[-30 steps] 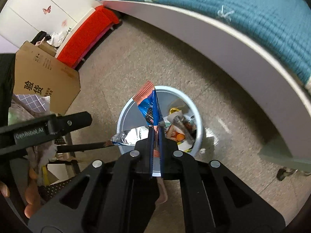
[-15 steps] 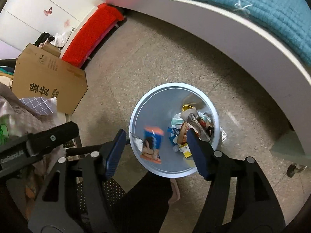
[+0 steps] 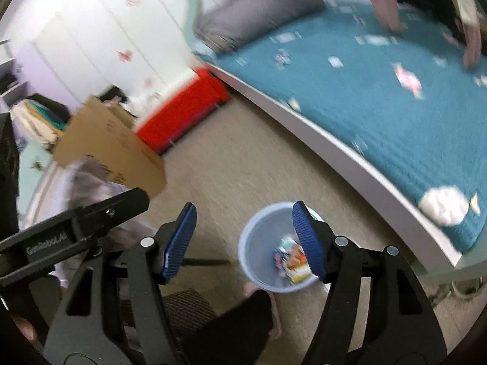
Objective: Collect trash
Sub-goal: 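Bring both open tools back to the table toward the milk carton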
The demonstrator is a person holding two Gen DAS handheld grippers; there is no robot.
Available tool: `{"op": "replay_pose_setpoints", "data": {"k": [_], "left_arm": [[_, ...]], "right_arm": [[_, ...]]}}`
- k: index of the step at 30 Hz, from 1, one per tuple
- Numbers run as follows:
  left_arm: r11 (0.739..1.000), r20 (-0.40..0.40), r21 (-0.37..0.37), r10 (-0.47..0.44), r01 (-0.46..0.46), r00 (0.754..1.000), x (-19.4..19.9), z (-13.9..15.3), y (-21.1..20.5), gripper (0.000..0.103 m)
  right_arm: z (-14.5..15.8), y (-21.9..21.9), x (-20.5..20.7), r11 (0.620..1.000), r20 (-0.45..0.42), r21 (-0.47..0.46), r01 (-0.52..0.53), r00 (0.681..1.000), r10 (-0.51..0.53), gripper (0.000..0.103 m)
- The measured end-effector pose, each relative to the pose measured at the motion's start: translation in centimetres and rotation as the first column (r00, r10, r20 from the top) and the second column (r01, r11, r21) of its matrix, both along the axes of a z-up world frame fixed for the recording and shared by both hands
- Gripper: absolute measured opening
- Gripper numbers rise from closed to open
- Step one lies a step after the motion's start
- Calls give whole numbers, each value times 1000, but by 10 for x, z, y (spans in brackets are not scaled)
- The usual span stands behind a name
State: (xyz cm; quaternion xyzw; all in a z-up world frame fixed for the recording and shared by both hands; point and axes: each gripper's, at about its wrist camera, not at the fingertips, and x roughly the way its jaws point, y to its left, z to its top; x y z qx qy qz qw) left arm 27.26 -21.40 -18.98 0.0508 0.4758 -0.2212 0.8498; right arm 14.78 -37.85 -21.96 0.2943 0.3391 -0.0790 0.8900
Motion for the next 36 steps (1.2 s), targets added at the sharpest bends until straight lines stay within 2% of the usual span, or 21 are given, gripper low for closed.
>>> {"op": "replay_pose_setpoints", "data": {"k": [4,8,13,16,18,19,20,21,24,27,28,30,32,34,36], "left_arm": [[999,107,-48,29,-24,994,-16,59,42,77],[991,222,-82,120,-105,968,-31,110,117,84],[964,268,-105,264,-245,926,-32,139,229,84],[931,267,-103,364,-349,892,-28,143,304,84],[890,260,-128,457,-439,851,-28,144,359,84],[858,241,-167,513,-486,824,-30,142,390,84],[835,220,-193,549,-515,807,-29,140,411,84],[796,183,-236,599,-557,779,-30,135,438,84],[706,83,-313,686,-635,723,-27,112,494,84],[659,-22,-362,701,-659,713,-17,90,526,68],[641,-61,-384,701,-665,711,-13,83,533,67],[588,-133,-440,704,-678,697,-7,67,545,67],[553,-160,-472,713,-687,683,-2,58,551,67],[513,-167,-493,737,-703,655,1,54,560,67],[494,-162,-497,754,-713,636,9,53,563,67]], "right_arm": [[57,40,-4,996,100,-45,-72,992,76,66],[105,102,7,976,164,-103,-192,964,207,67],[137,189,37,923,179,-145,-355,908,378,67],[149,253,57,874,178,-163,-457,858,482,67],[152,300,77,834,162,-160,-528,820,550,67],[154,323,87,811,158,-146,-567,796,585,67],[154,335,94,797,150,-141,-587,784,603,67],[155,361,102,778,139,-149,-610,766,628,67],[152,414,122,733,119,-127,-668,723,680,67],[147,456,137,707,103,-122,-697,699,707,67],[145,467,141,701,102,-120,-703,694,713,67],[140,487,152,691,91,-106,-715,685,723,67],[134,493,161,691,83,-101,-716,686,723,67],[128,504,169,687,73,-90,-721,683,726,67],[123,511,178,687,63,-78,-722,684,726,67]]}}
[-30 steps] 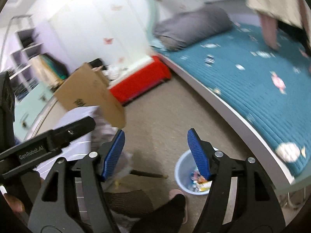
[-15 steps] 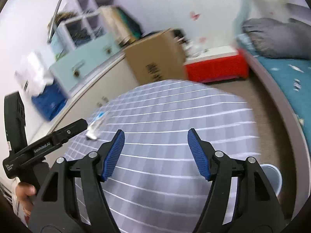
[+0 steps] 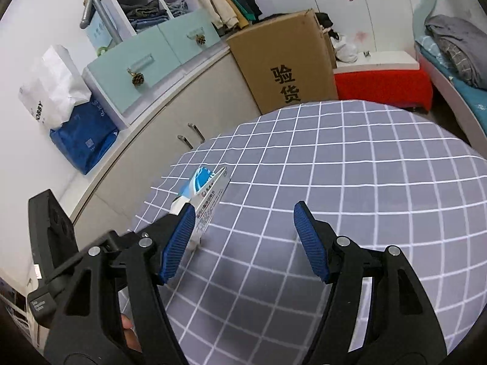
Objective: Collect trash
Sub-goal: 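Bring both open tools back to the table toward the milk carton, then grasp the white-and-blue milk carton with the left tool while the right tool pinches it too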
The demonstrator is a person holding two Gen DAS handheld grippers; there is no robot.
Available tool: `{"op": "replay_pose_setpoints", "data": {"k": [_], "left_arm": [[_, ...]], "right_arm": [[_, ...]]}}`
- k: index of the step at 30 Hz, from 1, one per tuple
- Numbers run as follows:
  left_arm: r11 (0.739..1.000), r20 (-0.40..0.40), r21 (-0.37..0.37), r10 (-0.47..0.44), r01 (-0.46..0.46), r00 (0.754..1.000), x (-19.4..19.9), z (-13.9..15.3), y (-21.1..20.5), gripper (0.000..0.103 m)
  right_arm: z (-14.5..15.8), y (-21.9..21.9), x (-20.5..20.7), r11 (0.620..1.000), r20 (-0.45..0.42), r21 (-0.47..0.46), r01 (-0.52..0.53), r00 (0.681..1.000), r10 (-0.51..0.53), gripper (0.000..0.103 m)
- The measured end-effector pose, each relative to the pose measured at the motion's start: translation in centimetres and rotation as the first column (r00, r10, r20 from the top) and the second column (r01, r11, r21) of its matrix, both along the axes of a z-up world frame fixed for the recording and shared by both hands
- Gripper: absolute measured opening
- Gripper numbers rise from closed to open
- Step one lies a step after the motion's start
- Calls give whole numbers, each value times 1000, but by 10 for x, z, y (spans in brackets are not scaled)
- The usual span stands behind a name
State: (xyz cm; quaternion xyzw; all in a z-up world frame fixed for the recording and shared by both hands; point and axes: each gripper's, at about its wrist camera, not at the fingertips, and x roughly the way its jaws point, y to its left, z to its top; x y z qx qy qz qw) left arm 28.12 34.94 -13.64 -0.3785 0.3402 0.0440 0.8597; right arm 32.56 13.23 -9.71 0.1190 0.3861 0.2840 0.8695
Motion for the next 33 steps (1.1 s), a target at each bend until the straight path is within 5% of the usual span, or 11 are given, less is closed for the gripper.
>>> {"op": "replay_pose_setpoints", "data": {"k": [3,12,24,25,27,33], "left_arm": [[999,-9,13,37,-37,999,10,-2,9,66],[996,-42,23,82,-81,996,33,-10,45,41],[999,-43,44,26,-24,999,37,-10,61,40],[999,-44,46,23,-21,999,38,-10,62,40],[998,-45,53,18,-16,999,40,-10,62,40],[997,-50,73,3,0,999,39,-7,57,39]], "right_arm": [[-6,10,13,1000,-19,8,-1,1000,1,67],[-22,34,44,998,-81,59,3,997,2,67],[-52,89,88,993,-210,112,22,978,2,66],[-51,92,87,995,-193,101,23,981,-3,63],[-53,97,88,996,-195,88,-1,981,18,34],[-50,95,83,997,-170,73,-19,985,31,31]]}}
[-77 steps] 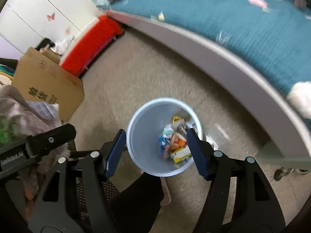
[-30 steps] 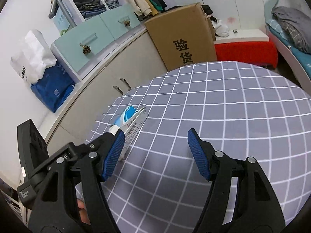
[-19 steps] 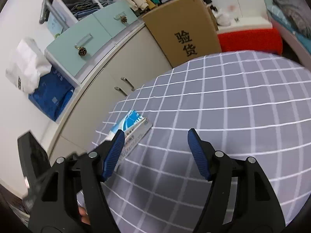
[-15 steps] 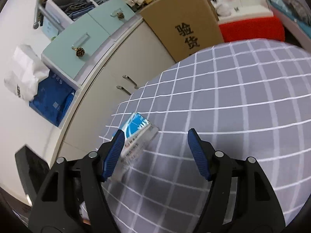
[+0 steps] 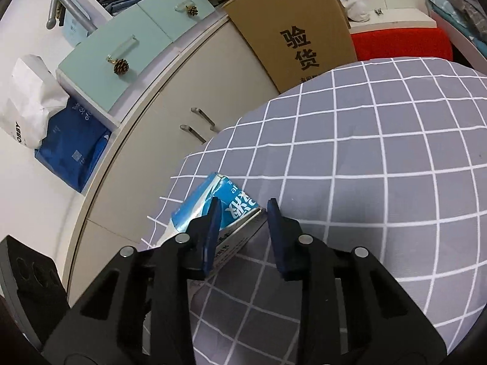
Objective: Collect trash
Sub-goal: 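Grasp the white-and-blue milk carton with the left tool while the right tool pinches it too, then carry the milk carton over the bucket and open both tools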
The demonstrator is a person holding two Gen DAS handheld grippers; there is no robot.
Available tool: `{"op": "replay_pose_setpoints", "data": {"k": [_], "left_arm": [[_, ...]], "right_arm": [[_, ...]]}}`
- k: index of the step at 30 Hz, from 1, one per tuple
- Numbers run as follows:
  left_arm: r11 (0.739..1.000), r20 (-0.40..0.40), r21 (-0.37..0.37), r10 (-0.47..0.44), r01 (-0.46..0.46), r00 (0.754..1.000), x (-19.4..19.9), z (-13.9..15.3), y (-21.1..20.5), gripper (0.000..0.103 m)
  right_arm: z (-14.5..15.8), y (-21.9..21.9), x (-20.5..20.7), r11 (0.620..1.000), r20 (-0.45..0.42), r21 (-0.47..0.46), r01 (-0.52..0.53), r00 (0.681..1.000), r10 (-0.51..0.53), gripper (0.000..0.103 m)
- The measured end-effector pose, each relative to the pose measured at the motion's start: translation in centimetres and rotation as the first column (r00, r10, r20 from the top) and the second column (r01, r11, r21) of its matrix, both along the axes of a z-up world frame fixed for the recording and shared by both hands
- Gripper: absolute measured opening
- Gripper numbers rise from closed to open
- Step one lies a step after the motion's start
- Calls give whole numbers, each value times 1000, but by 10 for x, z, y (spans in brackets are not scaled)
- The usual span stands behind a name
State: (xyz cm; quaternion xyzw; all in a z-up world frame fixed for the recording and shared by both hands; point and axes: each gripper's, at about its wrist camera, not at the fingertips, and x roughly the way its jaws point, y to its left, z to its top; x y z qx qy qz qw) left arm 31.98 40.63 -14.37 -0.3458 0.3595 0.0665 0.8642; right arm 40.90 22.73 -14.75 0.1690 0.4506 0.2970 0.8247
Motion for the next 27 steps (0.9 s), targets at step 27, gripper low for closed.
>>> {"op": "replay_pose_setpoints", "data": {"k": [27], "left_arm": [[665,120,206,-745,718,656,-77,36,-480,40]], "right_arm": [[24,-516,-219,770,130,207,604,763,-633,31]]}}
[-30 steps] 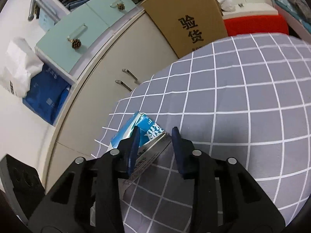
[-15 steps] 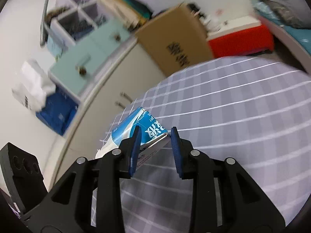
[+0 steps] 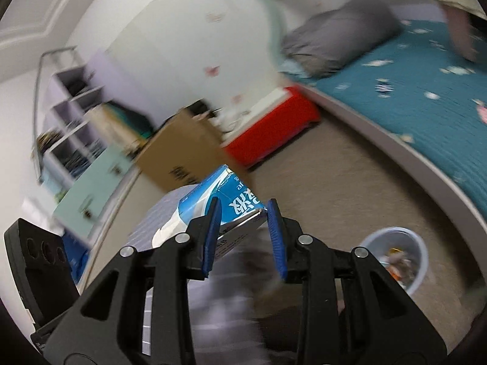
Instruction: Collect trash
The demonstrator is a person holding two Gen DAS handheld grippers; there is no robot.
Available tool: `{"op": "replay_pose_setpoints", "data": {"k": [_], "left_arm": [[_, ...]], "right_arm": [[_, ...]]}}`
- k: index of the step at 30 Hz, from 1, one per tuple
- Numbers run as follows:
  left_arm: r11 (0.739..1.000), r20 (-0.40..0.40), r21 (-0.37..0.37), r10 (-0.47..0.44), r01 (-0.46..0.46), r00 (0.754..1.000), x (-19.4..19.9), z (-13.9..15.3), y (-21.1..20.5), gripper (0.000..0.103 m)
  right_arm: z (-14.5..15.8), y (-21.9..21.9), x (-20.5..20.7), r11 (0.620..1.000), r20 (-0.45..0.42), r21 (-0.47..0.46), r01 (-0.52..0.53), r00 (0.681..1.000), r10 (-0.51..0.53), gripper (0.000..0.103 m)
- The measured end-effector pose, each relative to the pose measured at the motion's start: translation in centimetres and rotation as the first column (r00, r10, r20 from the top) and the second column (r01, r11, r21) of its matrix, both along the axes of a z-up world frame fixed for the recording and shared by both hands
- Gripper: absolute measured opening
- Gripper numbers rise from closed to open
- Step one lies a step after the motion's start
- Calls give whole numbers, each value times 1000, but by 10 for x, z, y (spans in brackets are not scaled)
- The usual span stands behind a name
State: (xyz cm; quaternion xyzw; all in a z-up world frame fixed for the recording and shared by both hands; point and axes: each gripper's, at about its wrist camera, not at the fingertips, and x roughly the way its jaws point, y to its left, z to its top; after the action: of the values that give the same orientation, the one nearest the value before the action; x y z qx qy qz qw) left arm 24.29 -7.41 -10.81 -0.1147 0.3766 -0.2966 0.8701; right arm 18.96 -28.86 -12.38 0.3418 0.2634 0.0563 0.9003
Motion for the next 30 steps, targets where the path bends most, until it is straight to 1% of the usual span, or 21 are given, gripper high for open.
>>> {"op": "replay_pose_setpoints", "data": {"k": [1,2,3,6,9,10,13,14,15,16,17,18,19,20,22,23,24,26,28,30], "left_arm": [[1000,-11,6,-20,20,1000,0,-7,-13,40],[999,-32,22,-48,49,998,1,-21,-36,40],[997,-46,37,-65,67,997,0,-33,-49,40],[990,-102,78,-110,118,989,10,-66,-88,40],[981,-164,123,-132,153,978,22,-102,-114,40],[976,-182,145,-136,163,974,28,-116,-122,40],[967,-233,184,-130,175,964,43,-146,-136,40],[965,-248,194,-126,177,961,48,-154,-138,40],[959,-272,220,-114,177,955,53,-165,-140,46],[953,-286,250,-97,171,953,59,-171,-142,66],[939,-289,303,-73,163,954,64,-181,-145,74],[927,-277,342,-54,151,959,67,-186,-148,76],[919,-255,370,-44,139,966,69,-190,-148,76],[912,-252,386,-42,140,967,72,-194,-147,76],[900,-281,414,-20,140,960,75,-200,-146,76],[901,-281,413,-14,134,960,72,-200,-144,76],[899,-271,420,-8,126,963,68,-199,-142,76],[881,-237,459,-3,115,971,58,-192,-142,76],[872,-198,479,-10,105,980,46,-175,-142,77],[864,-154,497,-4,81,988,33,-155,-139,78]], "right_arm": [[-12,-18,-5,1000,-16,9,25,1000,-25,31],[-21,-30,-9,999,-30,21,41,999,-40,31],[-37,-48,-13,997,-57,37,63,997,-61,31],[-76,-80,-15,991,-116,75,111,988,-102,31],[-118,-102,-12,984,-180,107,146,976,-125,31],[-132,-103,-8,981,-202,118,152,971,-126,32],[-164,-114,2,979,-249,134,152,962,-115,33],[-174,-116,6,979,-262,132,155,958,-116,44],[-186,-118,13,982,-288,101,157,950,-123,72],[-198,-120,18,983,-318,63,171,937,-142,75],[-207,-120,20,983,-340,44,179,928,-154,75],[-220,-122,24,984,-373,25,176,915,-154,75],[-230,-124,25,983,-399,21,181,903,-157,75],[-237,-125,24,982,-421,23,189,893,-162,75],[-244,-128,16,979,-434,30,204,884,-171,75],[-243,-128,12,978,-431,21,206,885,-177,75],[-237,-126,6,980,-424,1,200,887,-180,75],[-224,-123,-2,981,-406,-41,188,894,-188,75],[-203,-115,-15,978,-368,-111,179,906,-207,75],[-186,-110,-25,973,-335,-155,169,918,-212,75]]}}
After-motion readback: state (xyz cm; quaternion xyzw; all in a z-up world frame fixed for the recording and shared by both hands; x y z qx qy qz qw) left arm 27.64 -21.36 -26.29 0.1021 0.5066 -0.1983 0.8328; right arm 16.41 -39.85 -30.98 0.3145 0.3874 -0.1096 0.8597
